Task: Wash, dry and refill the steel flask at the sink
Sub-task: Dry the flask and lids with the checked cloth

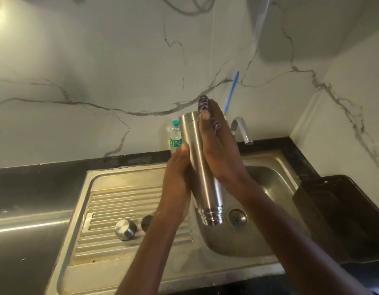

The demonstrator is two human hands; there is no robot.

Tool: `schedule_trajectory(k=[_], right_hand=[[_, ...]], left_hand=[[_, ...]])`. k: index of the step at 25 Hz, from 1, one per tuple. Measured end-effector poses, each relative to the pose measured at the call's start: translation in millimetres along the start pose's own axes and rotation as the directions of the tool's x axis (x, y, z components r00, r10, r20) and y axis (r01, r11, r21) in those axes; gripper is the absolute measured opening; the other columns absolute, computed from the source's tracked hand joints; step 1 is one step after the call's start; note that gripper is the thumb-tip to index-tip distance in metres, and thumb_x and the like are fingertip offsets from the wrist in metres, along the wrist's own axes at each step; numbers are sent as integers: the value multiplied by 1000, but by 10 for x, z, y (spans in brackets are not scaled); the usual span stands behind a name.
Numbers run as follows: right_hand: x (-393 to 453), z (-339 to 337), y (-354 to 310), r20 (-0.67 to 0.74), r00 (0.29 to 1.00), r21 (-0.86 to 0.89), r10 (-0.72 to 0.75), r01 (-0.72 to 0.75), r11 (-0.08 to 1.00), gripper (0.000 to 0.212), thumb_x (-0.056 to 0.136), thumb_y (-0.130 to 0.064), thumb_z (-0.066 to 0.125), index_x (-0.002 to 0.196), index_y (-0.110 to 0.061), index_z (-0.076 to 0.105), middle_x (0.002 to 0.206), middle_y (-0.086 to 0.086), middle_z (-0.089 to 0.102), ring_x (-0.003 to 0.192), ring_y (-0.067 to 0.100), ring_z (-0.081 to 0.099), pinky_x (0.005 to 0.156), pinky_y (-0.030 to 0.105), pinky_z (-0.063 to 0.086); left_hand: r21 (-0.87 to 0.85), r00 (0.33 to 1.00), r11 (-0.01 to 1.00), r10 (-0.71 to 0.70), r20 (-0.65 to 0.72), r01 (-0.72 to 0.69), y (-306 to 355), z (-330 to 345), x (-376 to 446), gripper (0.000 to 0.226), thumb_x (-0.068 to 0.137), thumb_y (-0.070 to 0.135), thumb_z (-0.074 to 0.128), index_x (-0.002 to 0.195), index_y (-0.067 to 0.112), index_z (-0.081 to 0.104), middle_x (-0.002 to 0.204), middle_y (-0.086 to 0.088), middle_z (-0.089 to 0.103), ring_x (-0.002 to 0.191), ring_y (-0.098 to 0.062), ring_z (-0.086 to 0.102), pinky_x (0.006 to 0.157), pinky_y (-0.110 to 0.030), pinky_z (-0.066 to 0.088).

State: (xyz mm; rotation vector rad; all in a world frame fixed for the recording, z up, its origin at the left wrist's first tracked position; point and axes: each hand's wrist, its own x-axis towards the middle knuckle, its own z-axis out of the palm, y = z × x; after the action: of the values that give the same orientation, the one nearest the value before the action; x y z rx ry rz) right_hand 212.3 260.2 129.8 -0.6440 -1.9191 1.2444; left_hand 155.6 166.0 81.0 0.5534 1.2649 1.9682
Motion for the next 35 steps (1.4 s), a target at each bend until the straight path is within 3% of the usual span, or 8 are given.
schedule_trajectory(k=[2, 6, 11, 14, 18, 23, 30, 35], right_hand=[[11, -1, 32, 92, 992, 64, 88, -94, 994, 55, 100, -70, 29, 136, -35, 50, 115, -13, 65, 111, 9, 65, 100, 49, 54], [-230, 109, 161, 257, 936, 50, 240, -261, 964, 65, 95, -81, 28, 133, -35, 53, 115, -1, 72, 101, 15, 72, 92, 47, 59], [-946, 146, 97, 284, 959, -455, 16, 120, 883, 80, 96, -77, 12, 162, -32, 7, 163, 0, 26, 143, 14, 40, 115, 37, 43], [-821, 149, 70, 223, 971, -471, -86, 185, 863, 79, 99, -70, 17, 164, -34, -8, 171, 0, -1, 158, 22, 12, 125, 48, 29], [-167, 24, -26, -45, 999, -86, -10, 7, 996, 58, 106, -59, 31, 154, -28, 38, 149, 6, 47, 133, 15, 49, 113, 41, 44], [-274, 20, 130, 228, 898, 146, 377, -414, 898, 52, 103, -68, 32, 115, -26, 60, 107, 6, 73, 98, 21, 73, 95, 50, 59], [-1005, 80, 248, 279, 958, -485, -64, 198, 852, 74, 102, -68, 17, 164, -29, 8, 165, 2, 18, 149, 18, 30, 121, 42, 35], [-271, 80, 62, 68, 993, -204, -93, 105, 973, 68, 103, -61, 33, 160, -24, 26, 155, 5, 38, 137, 17, 48, 109, 47, 50]], left_hand=[[16, 999, 1000, -5, -36, 5, 41, 52, 15, 69, 92, 68, 56, 135, 15, 65, 125, -20, 73, 116, -37, 71, 101, -55, 56], [-1, 986, 1000, 20, -163, -20, 166, 4, 209, 77, 80, 72, 74, 130, 14, 68, 119, -23, 74, 110, -44, 73, 100, -63, 55], [59, 942, 998, -1, -336, 22, 150, -164, 347, 55, 88, 64, 73, 108, 13, 72, 103, -17, 78, 100, -38, 76, 93, -51, 62], [103, 974, 995, 10, -228, 14, 52, -122, 144, 40, 106, 43, 56, 103, 7, 73, 91, -12, 78, 88, -28, 77, 78, -37, 63], [46, 986, 997, -52, -161, 60, -44, 60, -96, 44, 109, 44, 46, 113, 14, 77, 114, -19, 76, 106, -36, 73, 103, -60, 54], [36, 988, 999, -3, -154, 9, 70, 49, 75, 63, 95, 60, 64, 136, 11, 62, 121, -24, 73, 107, -41, 74, 91, -53, 61], [21, 947, 999, -38, -320, 48, 101, -73, 266, 51, 90, 53, 76, 115, 9, 68, 108, -22, 74, 97, -38, 73, 96, -52, 60], [-42, 993, 996, -78, -88, 75, 57, 55, -84, 38, 107, 41, 52, 109, 16, 80, 109, -16, 76, 99, -28, 74, 93, -44, 59]])
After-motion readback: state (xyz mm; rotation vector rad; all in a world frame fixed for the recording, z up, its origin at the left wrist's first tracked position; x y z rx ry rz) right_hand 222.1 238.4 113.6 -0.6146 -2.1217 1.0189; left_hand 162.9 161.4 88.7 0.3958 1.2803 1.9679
